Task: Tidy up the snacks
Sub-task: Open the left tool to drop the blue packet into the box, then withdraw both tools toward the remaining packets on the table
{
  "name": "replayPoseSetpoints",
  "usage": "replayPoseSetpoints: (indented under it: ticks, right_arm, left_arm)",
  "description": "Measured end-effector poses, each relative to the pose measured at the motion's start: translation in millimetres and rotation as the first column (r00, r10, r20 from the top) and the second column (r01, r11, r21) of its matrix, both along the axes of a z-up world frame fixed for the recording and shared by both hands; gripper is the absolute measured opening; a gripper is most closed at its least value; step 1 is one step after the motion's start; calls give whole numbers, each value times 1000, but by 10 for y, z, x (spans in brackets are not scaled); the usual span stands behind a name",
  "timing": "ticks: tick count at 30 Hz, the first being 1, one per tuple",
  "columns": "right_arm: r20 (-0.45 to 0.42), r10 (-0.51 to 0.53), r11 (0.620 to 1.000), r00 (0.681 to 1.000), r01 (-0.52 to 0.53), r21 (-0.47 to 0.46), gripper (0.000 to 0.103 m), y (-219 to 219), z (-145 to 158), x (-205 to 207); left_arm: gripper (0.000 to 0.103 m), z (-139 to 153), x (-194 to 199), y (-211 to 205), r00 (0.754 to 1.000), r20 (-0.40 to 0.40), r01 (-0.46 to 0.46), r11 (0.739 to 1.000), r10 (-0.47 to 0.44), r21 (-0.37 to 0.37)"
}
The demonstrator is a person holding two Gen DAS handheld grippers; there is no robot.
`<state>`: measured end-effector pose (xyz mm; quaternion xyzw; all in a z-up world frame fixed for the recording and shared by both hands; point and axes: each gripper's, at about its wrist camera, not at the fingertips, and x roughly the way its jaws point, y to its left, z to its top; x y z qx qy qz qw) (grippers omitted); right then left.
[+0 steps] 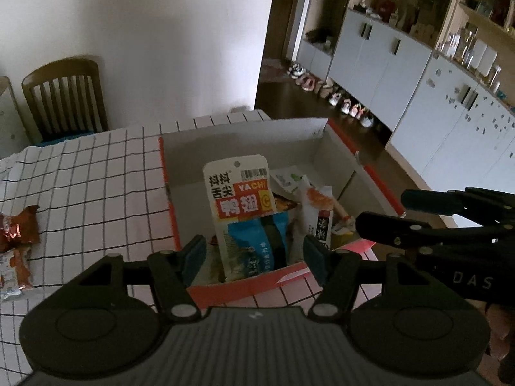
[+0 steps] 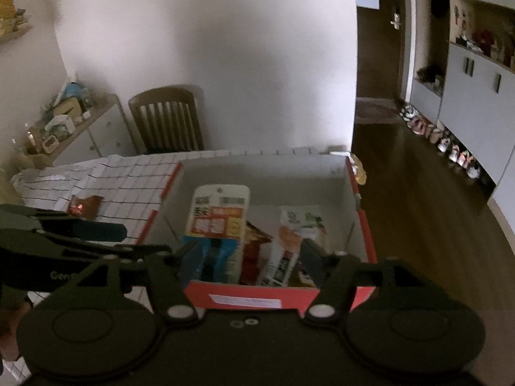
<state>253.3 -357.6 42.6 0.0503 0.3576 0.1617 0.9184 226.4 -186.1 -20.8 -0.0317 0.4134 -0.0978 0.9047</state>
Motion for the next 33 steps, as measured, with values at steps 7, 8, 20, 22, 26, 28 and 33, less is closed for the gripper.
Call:
replayPoseSetpoints:
  ticks: [7, 8, 20, 22, 26, 28, 33]
  right_arm:
    - [27, 25, 1000, 999, -26, 17, 77, 272, 166, -138]
    - [26, 27, 999, 999, -27, 19, 78, 318, 183, -158]
    - [64, 70, 997, 995, -72, 21, 94, 1065, 389, -448]
    - [74, 65, 998, 995, -66, 9, 98, 1228, 419, -484]
    - [70, 65, 998, 995, -66, 16, 101, 1509, 427, -510]
    - [67, 71, 997, 995, -72, 8, 101, 1669, 421, -528]
    - [58, 79, 997, 995, -79, -2, 101, 2078, 396, -549]
  left_arm:
    - [78, 115, -178, 375, 999, 29, -26, 999, 27, -35]
    - [78, 126, -203, 439, 999, 32, -28, 999, 30, -39]
    - [89, 211, -512, 1290, 994, 88, -67, 997, 71, -44]
    - [96, 217, -552, 1446, 991, 101, -84, 996, 87, -41]
    - [102, 201, -603, 1771, 984, 120, -128, 991, 132, -39]
    - [102, 178, -615, 1947, 981, 120, -152, 988, 154, -27]
    - [102, 110, -647, 2413, 974, 141, -179, 984, 178, -12]
